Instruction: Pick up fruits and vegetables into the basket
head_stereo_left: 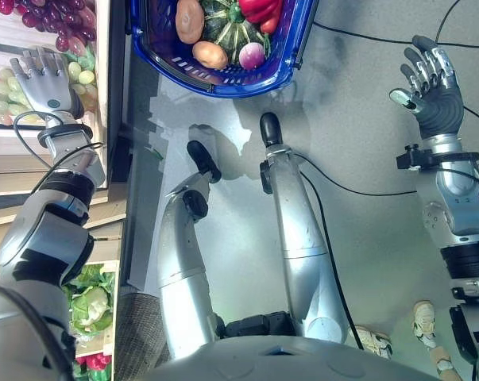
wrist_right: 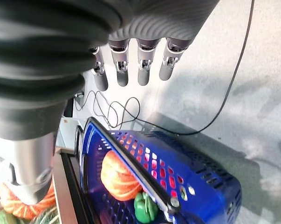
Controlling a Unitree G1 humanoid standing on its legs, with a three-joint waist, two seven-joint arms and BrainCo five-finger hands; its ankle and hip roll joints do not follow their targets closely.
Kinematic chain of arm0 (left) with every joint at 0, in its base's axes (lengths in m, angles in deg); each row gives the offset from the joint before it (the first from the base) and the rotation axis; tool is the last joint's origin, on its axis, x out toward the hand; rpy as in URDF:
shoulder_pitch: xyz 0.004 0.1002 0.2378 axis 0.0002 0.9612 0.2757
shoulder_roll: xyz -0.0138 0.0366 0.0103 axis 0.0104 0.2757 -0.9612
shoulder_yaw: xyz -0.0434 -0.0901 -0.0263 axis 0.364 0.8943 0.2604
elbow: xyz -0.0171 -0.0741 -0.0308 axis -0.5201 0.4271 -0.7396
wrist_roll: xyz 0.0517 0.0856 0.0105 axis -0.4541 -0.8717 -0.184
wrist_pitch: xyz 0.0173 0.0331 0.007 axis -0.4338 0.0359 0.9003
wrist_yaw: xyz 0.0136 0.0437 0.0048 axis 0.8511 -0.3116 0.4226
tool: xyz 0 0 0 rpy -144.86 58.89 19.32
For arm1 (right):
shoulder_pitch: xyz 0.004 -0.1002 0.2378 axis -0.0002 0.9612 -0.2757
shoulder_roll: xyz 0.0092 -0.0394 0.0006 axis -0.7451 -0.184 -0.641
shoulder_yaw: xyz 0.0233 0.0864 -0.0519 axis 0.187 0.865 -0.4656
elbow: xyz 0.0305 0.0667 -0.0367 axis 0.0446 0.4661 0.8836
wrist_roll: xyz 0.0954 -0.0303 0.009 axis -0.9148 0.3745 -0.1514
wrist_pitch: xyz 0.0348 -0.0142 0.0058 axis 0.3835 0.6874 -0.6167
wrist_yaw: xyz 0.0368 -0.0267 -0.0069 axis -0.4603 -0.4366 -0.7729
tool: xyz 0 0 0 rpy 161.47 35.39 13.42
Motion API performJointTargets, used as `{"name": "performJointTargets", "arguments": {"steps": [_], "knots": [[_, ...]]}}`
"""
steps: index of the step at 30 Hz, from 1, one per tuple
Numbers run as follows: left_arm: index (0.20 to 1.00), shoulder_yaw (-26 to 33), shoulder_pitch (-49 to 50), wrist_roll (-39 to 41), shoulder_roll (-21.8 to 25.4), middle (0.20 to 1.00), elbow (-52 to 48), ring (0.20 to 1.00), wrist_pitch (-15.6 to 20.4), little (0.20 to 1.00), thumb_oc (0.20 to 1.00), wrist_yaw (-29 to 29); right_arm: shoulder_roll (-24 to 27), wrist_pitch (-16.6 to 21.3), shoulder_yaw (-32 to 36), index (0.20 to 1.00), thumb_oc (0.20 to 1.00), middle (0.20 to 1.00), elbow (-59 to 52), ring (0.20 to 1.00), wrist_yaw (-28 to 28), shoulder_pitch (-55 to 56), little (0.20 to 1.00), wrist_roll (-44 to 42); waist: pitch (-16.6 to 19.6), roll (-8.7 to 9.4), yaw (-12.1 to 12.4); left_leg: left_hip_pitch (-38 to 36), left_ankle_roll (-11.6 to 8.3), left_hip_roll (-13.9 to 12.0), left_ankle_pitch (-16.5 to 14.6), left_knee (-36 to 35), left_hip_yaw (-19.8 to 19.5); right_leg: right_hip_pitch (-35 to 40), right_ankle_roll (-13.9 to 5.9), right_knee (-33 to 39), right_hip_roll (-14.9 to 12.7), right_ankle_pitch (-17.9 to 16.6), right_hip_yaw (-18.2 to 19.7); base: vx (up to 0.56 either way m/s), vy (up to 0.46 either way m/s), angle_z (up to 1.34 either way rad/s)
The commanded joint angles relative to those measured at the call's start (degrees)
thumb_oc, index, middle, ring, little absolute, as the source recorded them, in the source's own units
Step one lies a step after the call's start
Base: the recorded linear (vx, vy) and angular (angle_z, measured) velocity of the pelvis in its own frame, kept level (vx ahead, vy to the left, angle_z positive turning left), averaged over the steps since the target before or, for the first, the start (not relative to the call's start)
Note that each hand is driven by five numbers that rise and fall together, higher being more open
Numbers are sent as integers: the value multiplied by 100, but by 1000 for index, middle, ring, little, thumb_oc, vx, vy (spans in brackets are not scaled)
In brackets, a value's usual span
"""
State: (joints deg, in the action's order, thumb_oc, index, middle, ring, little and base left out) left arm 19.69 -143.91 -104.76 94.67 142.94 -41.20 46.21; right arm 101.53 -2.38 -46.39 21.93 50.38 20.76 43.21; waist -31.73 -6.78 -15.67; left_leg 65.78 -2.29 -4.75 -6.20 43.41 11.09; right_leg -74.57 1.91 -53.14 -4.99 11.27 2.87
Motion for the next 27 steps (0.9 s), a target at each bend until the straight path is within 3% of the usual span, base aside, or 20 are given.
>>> {"name": "performJointTargets", "arguments": {"steps": [1, 2, 22, 27], "knots": [[517, 97, 294, 349, 86, 517, 849, 517, -157, 517, 517, 200, 11, 390, -2, 1000, 1000, 1000, -233, 1000, 42, -26, 1000, -97, 193, 254, -35, 51, -121, 216, -492, 431, 88, 45, -302, 69, 283, -122, -128, 0, 0, 0], [200, 89, 289, 378, 85, 200, 861, 200, -138, 200, 200, 225, 41, 380, -16, 1000, 1000, 1000, -222, 1000, 39, -66, 1000, -128, 193, 258, -30, 35, -117, 212, -488, 419, 92, 55, -302, 64, 282, -117, -134, 0, 0, 0], [200, 523, 887, 779, 237, 200, 441, 200, 123, 200, 200, -367, -110, 405, 173, 1000, 1000, 1000, -663, 1000, 209, 277, 1000, 192, 193, 293, 61, -605, -185, 173, -380, 120, 131, 758, -319, 417, 163, -181, -231, 0, 0, 0], [200, 789, 1106, 1041, 421, 200, 75, 200, 520, 200, 200, -699, -234, 185, 112, 1000, 1000, 1000, -748, 1000, 341, 473, 1000, 585, 193, 313, 150, -1053, -182, 212, -347, -103, 100, 1270, -348, 664, 127, -201, -316, -23, -25, 7]]}}
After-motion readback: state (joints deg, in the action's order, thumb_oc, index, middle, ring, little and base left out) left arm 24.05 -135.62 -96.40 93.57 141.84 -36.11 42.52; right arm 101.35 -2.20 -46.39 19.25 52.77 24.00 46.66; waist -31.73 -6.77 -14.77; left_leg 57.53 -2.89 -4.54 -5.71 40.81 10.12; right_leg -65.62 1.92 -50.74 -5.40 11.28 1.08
